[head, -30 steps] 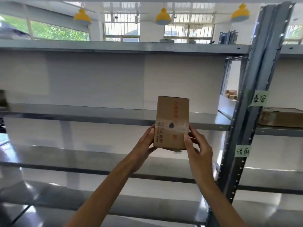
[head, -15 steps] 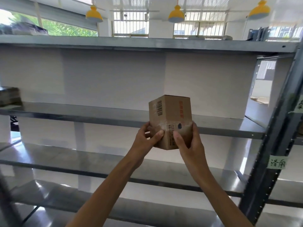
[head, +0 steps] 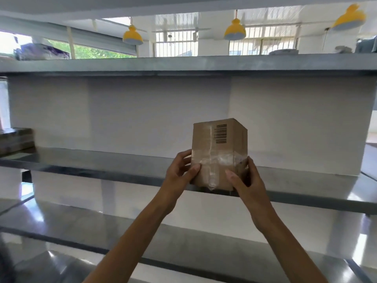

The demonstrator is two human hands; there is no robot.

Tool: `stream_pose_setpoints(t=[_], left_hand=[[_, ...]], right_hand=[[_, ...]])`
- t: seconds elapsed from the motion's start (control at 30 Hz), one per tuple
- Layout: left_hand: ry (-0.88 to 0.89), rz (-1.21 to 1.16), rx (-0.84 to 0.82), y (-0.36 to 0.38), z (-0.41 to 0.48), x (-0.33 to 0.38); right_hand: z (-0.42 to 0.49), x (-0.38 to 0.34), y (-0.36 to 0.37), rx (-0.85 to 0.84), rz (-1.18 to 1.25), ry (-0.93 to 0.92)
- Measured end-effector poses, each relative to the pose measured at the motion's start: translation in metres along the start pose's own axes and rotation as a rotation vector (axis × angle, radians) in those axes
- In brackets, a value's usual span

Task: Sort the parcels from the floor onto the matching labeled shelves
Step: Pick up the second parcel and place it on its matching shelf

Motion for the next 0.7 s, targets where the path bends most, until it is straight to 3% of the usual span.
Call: stream_pose_setpoints(t=[0.17, 0.27, 0.37, 0.47, 0.6, 0.7], left_hand=[[-0.125, -0.026, -0.044, -0.022, 0.030, -0.023], [-0.209, -0.034, -0.210, -0.036, 0.046, -0.034], [-0.246, -0.054, -0.341, -0.053, 0.063, -0.041], [-0.251, -0.092, -0.281, -0.074, 0.088, -0.048], [-0.222, -0.059, -0.097, -0.108, 0.120, -0.055], [-0.148, -0.007, -0.052, -0.129, 0.135, -0.055]], right_hand=[[0.018, 0.011, 0.035, -0.064, 0.199, 0.020], [0.029, 0.021, 0.056, -0.129, 0.276, 0.036], [0.038, 0.029, 0.077, -0.172, 0.277, 0.043], [0.046, 0.032, 0.105, -0.086, 0.170, 0.024], [0.045, 0.019, 0.145, 0.263, -0.251, -0.375], [0.038, 0.021, 0.187, 0.253, -0.495, -0.598]])
Point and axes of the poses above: each hand's wrist, its own z-axis towards the middle knuckle, its own y-axis out of the palm, x = y × z, the point moved 3 cm from there along z, towards the middle knuckle, and after that the axes turned 10 degrees about x, right-handed, at the moved point
